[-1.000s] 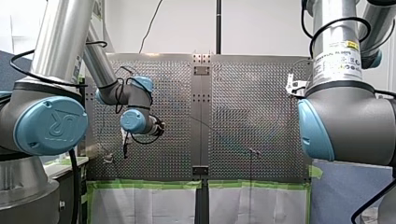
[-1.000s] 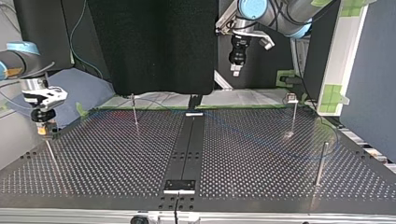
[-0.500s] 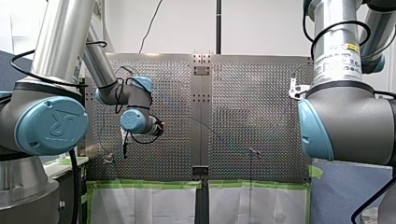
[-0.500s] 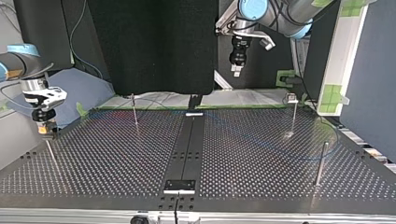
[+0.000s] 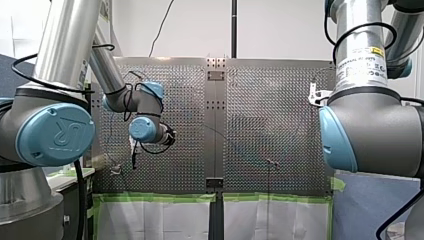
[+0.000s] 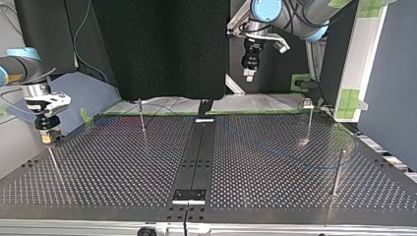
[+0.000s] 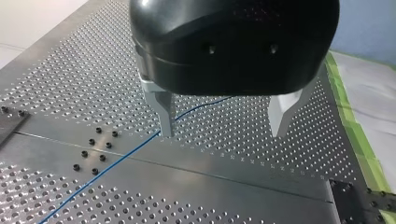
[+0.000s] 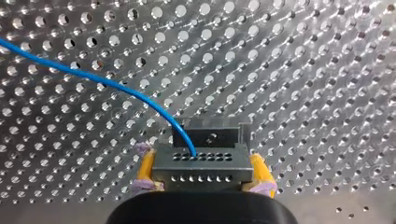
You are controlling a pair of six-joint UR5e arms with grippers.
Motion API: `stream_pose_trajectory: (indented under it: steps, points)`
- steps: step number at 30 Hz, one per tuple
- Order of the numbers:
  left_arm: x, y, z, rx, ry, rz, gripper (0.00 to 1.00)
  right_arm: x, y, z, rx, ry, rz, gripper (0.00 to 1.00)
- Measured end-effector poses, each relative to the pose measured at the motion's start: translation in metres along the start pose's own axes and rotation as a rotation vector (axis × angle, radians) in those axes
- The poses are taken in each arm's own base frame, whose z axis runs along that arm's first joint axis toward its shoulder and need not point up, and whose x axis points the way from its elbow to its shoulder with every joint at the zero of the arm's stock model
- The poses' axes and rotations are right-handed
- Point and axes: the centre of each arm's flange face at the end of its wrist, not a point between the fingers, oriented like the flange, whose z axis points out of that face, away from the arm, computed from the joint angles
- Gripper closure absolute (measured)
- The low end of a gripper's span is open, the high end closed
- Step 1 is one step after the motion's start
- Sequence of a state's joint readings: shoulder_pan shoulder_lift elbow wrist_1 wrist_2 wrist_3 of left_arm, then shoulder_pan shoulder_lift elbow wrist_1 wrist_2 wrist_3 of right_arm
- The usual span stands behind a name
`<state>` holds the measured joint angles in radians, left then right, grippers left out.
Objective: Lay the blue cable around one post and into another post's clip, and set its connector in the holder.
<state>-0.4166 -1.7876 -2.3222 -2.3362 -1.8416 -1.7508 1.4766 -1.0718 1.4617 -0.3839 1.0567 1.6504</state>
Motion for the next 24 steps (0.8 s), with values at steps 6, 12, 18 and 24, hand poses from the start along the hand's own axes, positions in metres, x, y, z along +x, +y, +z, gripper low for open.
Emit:
stream_pose_trajectory:
  steps: [6, 12, 18, 24]
  points:
    - [-0.0001, 0.0006, 0.0003, -0.002, 0.000, 0.000, 0.00, 0.0020, -0.0003, 0.0009, 0.007, 0.004, -0.003, 1.00]
    - [-0.0003, 0.0015, 0.0009, -0.004, 0.000, 0.000, 0.00, 0.0023, -0.0005, 0.0012, 0.011, 0.005, -0.004, 1.00]
    - [-0.0005, 0.0021, 0.0013, -0.006, -0.001, 0.000, 0.00, 0.0018, -0.0026, 0.0014, 0.033, 0.004, -0.015, 1.00]
    - [-0.0006, 0.0025, 0.0015, -0.007, -0.001, -0.001, 0.00, 0.0011, -0.0031, 0.0012, 0.038, 0.001, -0.033, 1.00]
